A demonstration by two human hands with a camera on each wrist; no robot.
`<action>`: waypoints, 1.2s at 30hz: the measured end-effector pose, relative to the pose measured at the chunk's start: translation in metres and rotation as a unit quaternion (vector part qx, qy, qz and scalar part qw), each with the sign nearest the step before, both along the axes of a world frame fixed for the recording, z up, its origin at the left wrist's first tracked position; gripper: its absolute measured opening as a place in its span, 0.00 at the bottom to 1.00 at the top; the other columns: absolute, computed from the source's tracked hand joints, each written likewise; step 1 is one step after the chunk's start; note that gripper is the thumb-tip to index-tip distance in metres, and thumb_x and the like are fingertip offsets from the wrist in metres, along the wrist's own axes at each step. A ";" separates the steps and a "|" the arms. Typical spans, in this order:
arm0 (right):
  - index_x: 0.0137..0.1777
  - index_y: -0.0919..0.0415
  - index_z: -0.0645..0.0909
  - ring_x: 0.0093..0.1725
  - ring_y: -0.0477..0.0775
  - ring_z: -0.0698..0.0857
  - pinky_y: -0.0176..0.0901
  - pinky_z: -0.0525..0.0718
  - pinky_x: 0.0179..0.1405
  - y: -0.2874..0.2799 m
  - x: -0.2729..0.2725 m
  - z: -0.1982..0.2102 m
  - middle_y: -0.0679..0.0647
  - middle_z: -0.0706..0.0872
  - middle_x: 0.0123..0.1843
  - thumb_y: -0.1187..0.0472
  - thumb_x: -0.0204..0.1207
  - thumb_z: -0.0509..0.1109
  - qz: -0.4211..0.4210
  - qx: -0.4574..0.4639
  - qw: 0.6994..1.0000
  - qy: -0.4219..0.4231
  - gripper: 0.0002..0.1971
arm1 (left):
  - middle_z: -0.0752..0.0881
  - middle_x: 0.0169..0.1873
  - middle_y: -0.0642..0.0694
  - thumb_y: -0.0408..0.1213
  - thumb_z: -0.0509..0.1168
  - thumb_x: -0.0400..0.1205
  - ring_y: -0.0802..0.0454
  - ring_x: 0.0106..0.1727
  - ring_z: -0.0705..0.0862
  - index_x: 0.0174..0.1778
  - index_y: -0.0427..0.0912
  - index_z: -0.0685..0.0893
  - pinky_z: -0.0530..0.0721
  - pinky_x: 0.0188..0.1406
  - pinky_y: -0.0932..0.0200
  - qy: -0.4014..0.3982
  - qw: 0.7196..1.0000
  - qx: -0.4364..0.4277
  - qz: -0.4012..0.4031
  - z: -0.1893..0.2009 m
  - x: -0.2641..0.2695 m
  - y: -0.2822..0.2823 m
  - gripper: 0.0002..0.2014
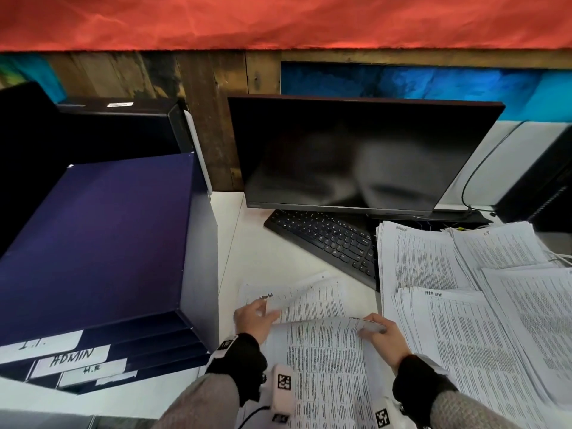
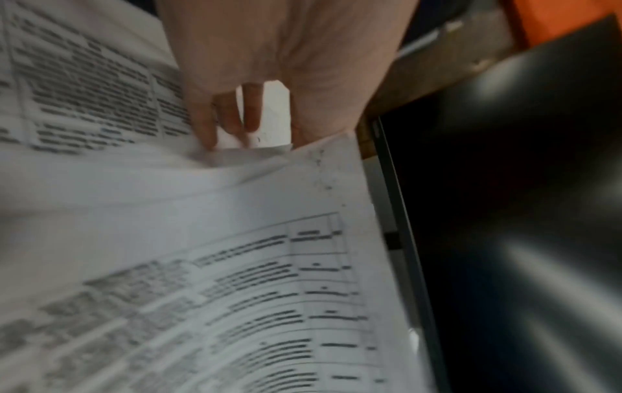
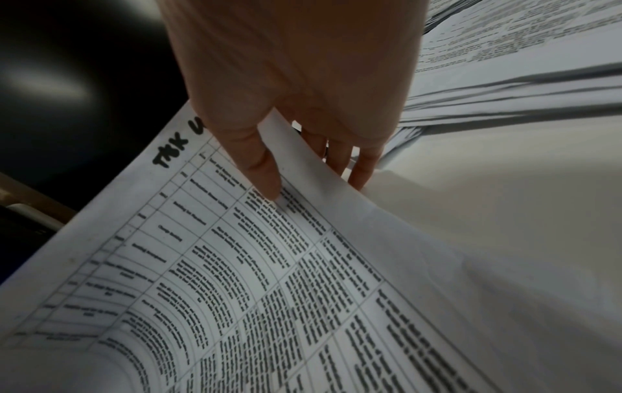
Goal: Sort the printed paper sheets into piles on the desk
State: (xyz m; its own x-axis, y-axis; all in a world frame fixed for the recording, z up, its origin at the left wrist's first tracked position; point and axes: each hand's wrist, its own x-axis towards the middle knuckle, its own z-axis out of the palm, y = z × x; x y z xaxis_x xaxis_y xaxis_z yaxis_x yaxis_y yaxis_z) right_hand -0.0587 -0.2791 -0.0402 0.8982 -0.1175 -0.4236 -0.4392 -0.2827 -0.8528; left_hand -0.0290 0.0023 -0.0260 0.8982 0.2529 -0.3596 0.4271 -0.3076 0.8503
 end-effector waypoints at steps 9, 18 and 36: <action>0.58 0.56 0.82 0.60 0.57 0.83 0.53 0.78 0.68 -0.008 0.005 -0.024 0.53 0.85 0.59 0.54 0.55 0.81 -0.037 0.009 0.999 0.037 0.29 | 0.85 0.34 0.56 0.33 0.73 0.74 0.52 0.40 0.84 0.30 0.52 0.79 0.81 0.44 0.61 -0.042 0.993 -0.016 -0.109 0.002 -0.016 -0.025 0.12; 0.28 0.53 0.82 0.44 0.57 0.82 0.47 0.76 0.50 0.009 -0.003 0.009 0.52 0.86 0.34 0.63 0.59 0.73 -0.003 0.013 1.000 0.016 0.04 | 0.80 0.57 0.44 0.47 0.74 0.62 0.44 0.64 0.78 0.30 0.52 0.86 0.76 0.70 0.48 0.071 0.995 -0.019 0.062 -0.011 -0.011 -0.019 0.06; 0.31 0.61 0.76 0.39 0.54 0.79 0.43 0.74 0.46 0.024 0.001 0.013 0.53 0.81 0.31 0.74 0.68 0.71 0.001 0.050 0.999 0.014 0.11 | 0.81 0.29 0.47 0.36 0.78 0.65 0.50 0.37 0.79 0.22 0.47 0.80 0.74 0.40 0.62 0.078 0.990 -0.102 0.063 -0.015 -0.004 -0.015 0.12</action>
